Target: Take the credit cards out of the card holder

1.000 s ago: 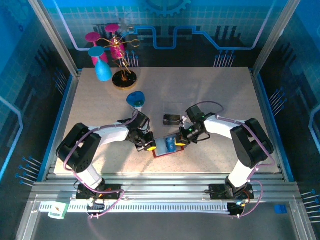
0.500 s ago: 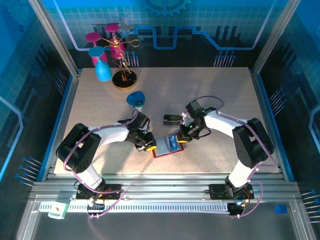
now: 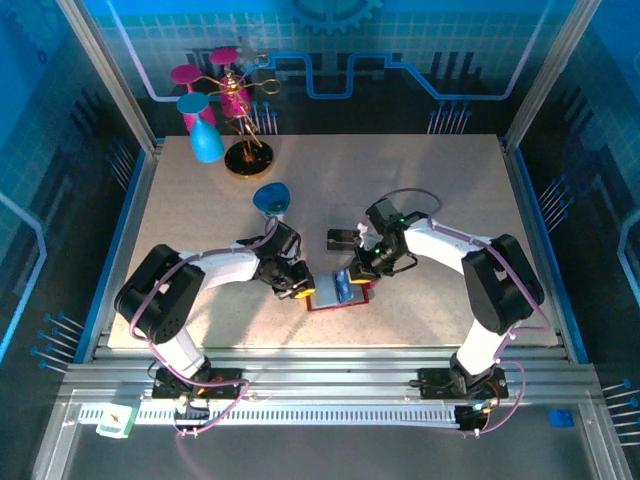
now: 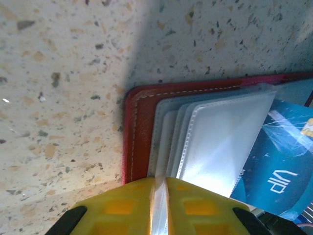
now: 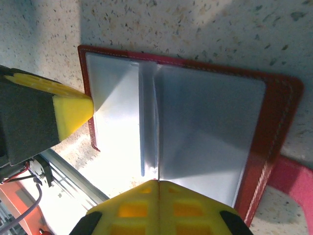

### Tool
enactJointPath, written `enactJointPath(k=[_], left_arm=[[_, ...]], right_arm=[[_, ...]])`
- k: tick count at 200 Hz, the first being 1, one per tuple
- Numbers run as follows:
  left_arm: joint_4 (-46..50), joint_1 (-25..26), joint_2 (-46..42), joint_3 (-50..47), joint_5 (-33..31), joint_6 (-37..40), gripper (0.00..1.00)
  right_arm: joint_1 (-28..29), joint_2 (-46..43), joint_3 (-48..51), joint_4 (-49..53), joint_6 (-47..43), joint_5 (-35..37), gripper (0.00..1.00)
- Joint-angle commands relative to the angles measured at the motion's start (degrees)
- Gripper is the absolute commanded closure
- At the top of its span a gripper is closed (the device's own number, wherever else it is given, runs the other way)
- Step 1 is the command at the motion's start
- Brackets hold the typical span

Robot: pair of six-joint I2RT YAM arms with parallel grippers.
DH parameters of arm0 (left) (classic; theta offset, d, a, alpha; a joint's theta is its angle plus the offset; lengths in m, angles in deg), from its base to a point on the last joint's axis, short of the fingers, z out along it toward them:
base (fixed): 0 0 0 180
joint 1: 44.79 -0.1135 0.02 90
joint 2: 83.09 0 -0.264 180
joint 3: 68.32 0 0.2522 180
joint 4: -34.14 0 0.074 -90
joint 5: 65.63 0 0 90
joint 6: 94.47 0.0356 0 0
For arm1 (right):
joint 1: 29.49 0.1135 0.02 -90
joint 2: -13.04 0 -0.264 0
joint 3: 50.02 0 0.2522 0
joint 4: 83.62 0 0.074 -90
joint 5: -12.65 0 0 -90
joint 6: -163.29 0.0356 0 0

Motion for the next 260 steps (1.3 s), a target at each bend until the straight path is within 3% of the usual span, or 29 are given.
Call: enactJointPath(k=[1,85,191,260], left_arm=[[0.94,0.27,0.87,0.86,-2.2,0.05,0.85],[1.69,0.28,-0.67,1.02,-2.88,0.28,0.81],[2.41,0.19,-2.95,1.7,-4.41,0.79,0.78],[-3.31,-0.99,-5.15,3.24,-7.37,1.67,0.74]], right_arm=[[1.07,1.21,-1.15,-0.31,1.18,-1.06,0.96],[2.56,-0.05,1.48,-2.8,4.98,-1.71,0.85],[2.91,-2.23,2.55,-3.62,6.1,-0.62,0.94],[2.51,-6.25,0.01,1.51,1.18,2.09,0.95]])
